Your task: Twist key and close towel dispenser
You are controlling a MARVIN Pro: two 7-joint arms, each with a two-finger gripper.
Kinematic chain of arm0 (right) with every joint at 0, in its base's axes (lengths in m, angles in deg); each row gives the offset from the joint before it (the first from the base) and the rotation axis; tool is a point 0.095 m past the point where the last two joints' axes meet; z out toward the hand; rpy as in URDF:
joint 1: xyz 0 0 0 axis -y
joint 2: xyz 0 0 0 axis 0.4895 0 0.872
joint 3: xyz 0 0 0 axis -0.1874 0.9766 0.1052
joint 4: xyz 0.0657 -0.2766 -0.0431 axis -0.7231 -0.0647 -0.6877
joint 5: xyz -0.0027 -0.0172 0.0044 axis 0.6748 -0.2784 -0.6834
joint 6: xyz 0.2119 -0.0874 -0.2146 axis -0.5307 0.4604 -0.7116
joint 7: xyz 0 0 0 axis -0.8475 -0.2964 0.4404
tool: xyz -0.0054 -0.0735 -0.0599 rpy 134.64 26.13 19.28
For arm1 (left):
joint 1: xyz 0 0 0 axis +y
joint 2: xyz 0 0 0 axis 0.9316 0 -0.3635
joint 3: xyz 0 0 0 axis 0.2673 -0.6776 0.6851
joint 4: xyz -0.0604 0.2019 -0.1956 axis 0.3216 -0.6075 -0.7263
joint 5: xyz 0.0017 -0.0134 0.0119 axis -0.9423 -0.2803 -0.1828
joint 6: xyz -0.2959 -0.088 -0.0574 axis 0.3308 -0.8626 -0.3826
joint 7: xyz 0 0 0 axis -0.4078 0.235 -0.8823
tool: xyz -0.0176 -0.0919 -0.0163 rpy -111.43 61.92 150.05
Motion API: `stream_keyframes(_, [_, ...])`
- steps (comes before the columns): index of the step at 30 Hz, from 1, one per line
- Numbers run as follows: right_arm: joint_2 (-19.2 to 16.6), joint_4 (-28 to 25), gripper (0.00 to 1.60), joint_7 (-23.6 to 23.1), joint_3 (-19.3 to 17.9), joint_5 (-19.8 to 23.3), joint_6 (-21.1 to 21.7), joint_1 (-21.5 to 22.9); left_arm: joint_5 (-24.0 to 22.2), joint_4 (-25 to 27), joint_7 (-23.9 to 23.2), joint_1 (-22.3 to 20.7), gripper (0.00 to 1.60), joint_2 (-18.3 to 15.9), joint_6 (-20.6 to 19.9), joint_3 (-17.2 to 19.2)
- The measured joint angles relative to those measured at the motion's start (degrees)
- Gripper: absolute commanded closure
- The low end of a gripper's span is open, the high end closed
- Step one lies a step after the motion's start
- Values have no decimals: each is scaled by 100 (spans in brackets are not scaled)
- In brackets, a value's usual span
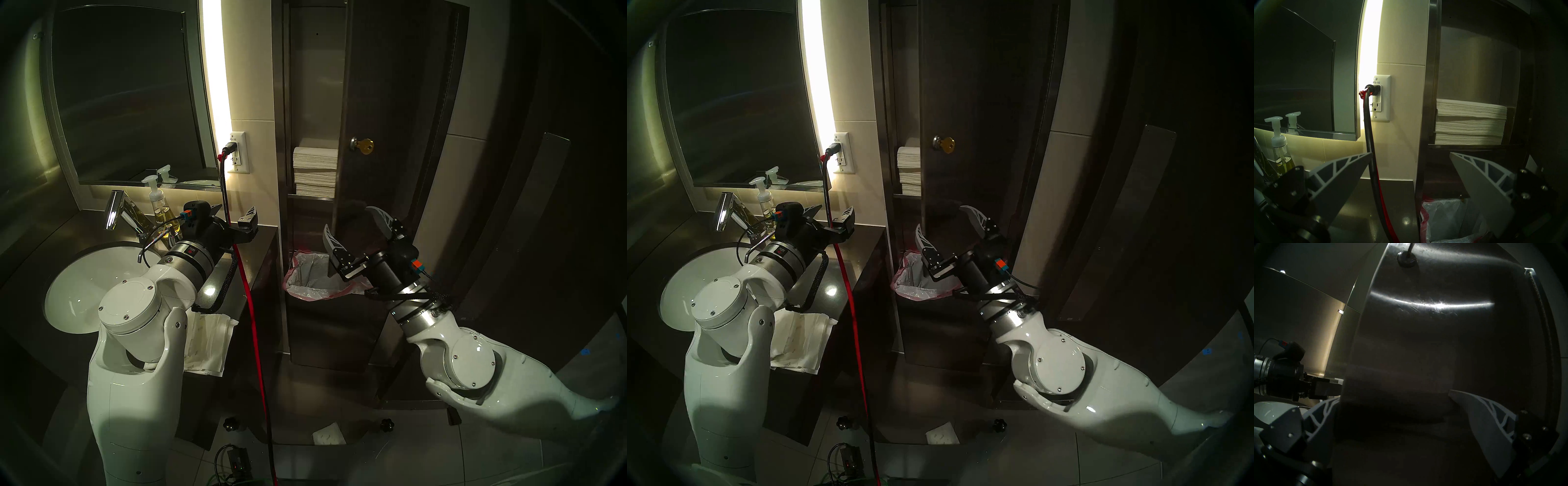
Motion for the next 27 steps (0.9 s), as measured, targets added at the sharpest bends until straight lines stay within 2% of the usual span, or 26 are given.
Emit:
stream_keyframes(6, [479,492,0,-702,-21,163,385,382,0,-1,0,0,0,0,0,1])
stream_keyframes(16, [1155,1614,0,-1173,-177,250,869,951,0,-1,0,0,0,0,0,1])
stream_keyframes(19, [1335,1816,0,-1183,-228,122,871,1103,0,-2,0,0,0,0,0,1])
stream_keyframes(21, [1441,1894,0,-1184,-233,-131,777,1228,0,-2,0,0,0,0,0,1])
stream_keyframes(27, [1626,1725,0,-986,-178,-795,348,1398,0,-2,0,1,0,0,0,1])
